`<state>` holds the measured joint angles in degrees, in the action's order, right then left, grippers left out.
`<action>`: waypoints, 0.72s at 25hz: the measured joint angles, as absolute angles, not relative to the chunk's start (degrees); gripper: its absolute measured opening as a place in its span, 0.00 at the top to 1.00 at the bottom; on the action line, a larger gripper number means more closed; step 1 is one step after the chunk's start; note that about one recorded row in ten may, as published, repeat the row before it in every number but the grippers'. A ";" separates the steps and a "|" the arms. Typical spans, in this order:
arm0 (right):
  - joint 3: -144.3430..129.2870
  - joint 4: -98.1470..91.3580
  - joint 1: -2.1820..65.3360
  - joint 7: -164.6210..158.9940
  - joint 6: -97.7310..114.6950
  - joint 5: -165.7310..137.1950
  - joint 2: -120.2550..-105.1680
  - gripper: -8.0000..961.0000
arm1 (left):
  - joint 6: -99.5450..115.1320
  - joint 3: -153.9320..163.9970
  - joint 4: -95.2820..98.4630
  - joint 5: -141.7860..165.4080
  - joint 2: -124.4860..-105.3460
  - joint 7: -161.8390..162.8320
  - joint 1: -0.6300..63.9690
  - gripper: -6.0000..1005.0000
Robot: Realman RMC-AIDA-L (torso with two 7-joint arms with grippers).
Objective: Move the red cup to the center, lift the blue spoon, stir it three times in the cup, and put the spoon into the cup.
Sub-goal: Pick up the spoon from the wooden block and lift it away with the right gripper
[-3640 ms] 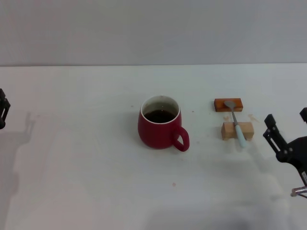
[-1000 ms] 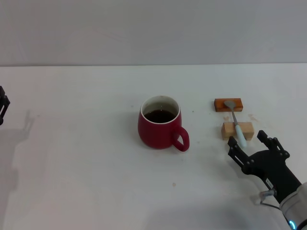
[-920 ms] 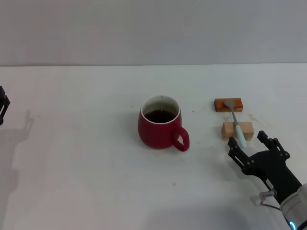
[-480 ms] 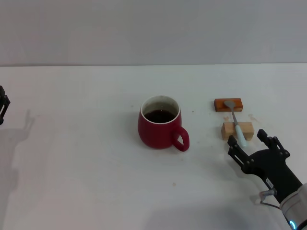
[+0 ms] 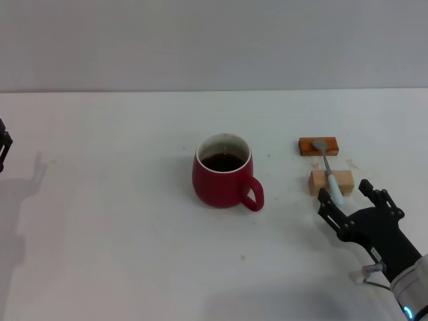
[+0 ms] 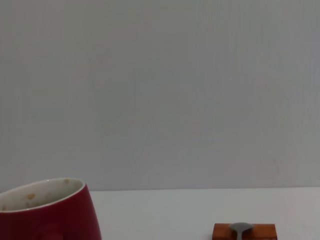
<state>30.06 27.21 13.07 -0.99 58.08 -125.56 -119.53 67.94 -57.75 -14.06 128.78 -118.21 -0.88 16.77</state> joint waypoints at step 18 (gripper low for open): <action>30.06 27.07 13.36 -1.18 57.57 -125.52 -119.62 0.14 | 67.94 -57.69 -14.16 129.10 -118.28 -0.82 16.30 0.15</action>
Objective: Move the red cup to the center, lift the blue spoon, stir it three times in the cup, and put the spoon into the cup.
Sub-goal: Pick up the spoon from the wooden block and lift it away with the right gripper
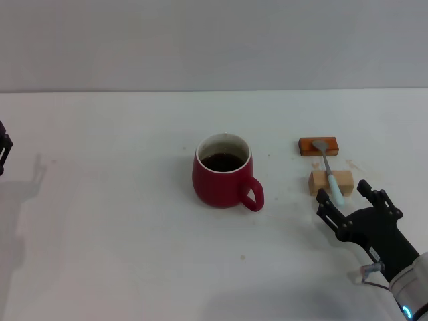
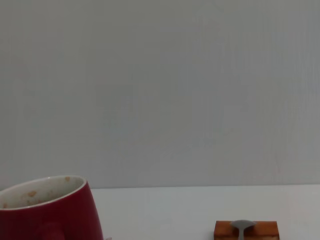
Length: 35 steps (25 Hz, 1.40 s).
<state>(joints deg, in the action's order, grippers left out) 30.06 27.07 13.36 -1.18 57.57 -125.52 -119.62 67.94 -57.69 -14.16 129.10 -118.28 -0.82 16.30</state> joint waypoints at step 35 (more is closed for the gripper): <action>30.65 26.28 14.93 -1.44 54.40 -125.18 -119.68 0.15 | 68.50 -57.74 -14.15 128.99 -118.30 -0.85 16.70 0.15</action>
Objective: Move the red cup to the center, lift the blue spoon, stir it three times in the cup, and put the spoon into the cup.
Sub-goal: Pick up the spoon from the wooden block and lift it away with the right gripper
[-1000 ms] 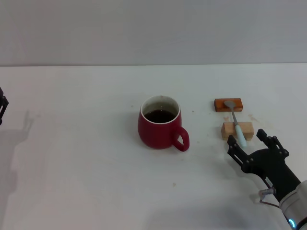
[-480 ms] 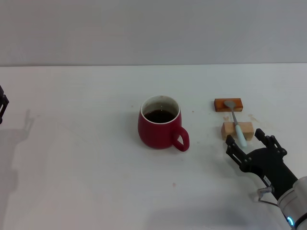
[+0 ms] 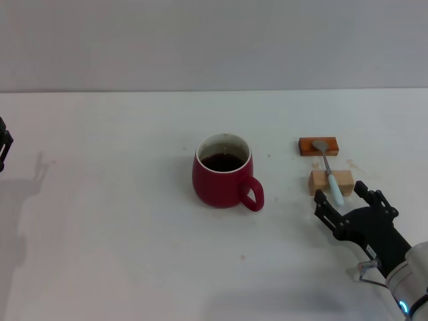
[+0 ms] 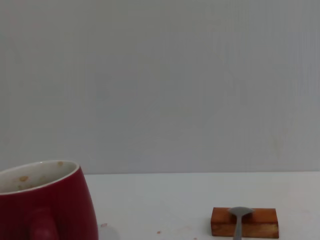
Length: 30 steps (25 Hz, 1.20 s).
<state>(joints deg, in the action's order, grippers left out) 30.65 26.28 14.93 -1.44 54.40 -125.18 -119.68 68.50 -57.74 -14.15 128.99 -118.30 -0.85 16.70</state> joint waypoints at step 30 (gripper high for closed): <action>30.15 26.78 14.59 -1.94 54.22 -125.15 -119.72 0.51 | 68.76 -57.71 -14.15 129.20 -118.21 -0.88 16.18 0.15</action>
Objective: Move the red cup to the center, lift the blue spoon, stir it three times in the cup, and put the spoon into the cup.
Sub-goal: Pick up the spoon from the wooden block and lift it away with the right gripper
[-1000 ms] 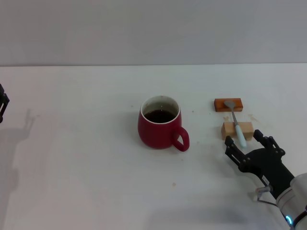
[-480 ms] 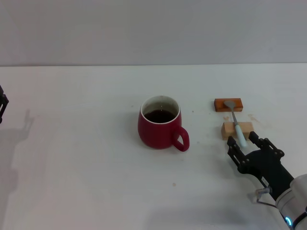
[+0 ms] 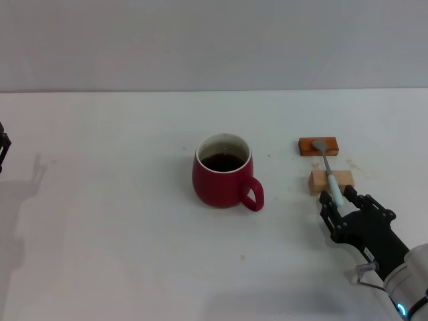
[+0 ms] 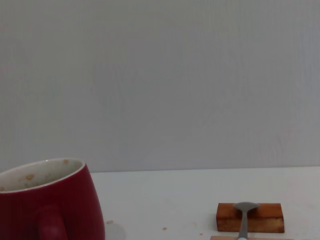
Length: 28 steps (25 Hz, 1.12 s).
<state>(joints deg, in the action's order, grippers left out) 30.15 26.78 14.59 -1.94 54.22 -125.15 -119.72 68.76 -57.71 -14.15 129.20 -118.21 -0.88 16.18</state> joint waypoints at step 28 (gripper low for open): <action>30.16 27.03 15.02 -1.94 54.17 -125.16 -119.62 0.59 | 69.08 -57.74 -14.15 129.20 -118.21 -0.88 16.27 0.15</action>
<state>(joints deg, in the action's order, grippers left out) 30.16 27.03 15.02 -1.94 54.17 -125.16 -119.62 69.08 -57.74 -14.15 129.20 -118.21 -0.88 16.27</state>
